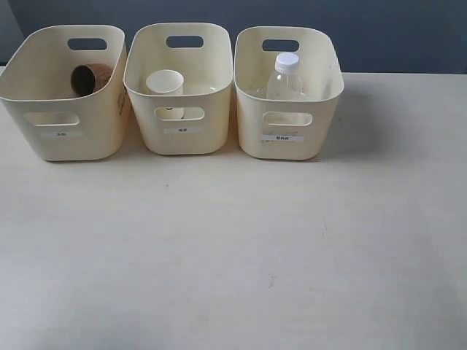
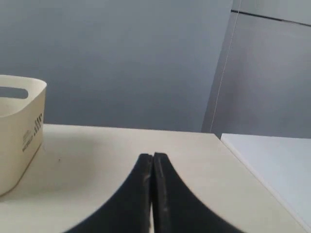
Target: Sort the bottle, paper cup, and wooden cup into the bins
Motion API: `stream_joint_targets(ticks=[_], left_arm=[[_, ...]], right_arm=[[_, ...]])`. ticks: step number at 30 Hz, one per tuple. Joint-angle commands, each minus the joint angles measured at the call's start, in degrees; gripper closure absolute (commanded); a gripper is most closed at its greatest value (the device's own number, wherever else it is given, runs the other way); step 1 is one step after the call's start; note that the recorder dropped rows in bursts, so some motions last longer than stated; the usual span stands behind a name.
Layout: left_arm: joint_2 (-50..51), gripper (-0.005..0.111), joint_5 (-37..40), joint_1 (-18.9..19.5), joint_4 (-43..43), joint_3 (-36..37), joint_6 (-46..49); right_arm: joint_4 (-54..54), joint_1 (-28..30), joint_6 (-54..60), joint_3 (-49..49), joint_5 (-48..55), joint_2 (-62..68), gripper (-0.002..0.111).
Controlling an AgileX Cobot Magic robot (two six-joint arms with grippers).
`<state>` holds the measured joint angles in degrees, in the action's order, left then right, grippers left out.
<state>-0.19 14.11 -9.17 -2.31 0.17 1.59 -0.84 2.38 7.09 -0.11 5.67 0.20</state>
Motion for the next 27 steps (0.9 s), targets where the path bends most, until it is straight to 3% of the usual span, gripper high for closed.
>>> stream_joint_targets(ticks=[1, 10, 27], left_arm=[[0.2, 0.107, -0.4, -0.2, -0.2, -0.2, -0.1], [0.2, 0.107, -0.4, -0.2, 0.0, -0.2, -0.1], [0.2, 0.107, -0.4, -0.2, 0.0, -0.2, -0.1]], right_arm=[[-0.4, -0.2, -2.0, 0.1, -2.5, -0.2, 0.109], [-0.1, -3.7, -2.2, 0.1, -1.7, -0.2, 0.109], [0.3, -3.7, -2.4, 0.1, -2.0, -0.2, 0.109]])
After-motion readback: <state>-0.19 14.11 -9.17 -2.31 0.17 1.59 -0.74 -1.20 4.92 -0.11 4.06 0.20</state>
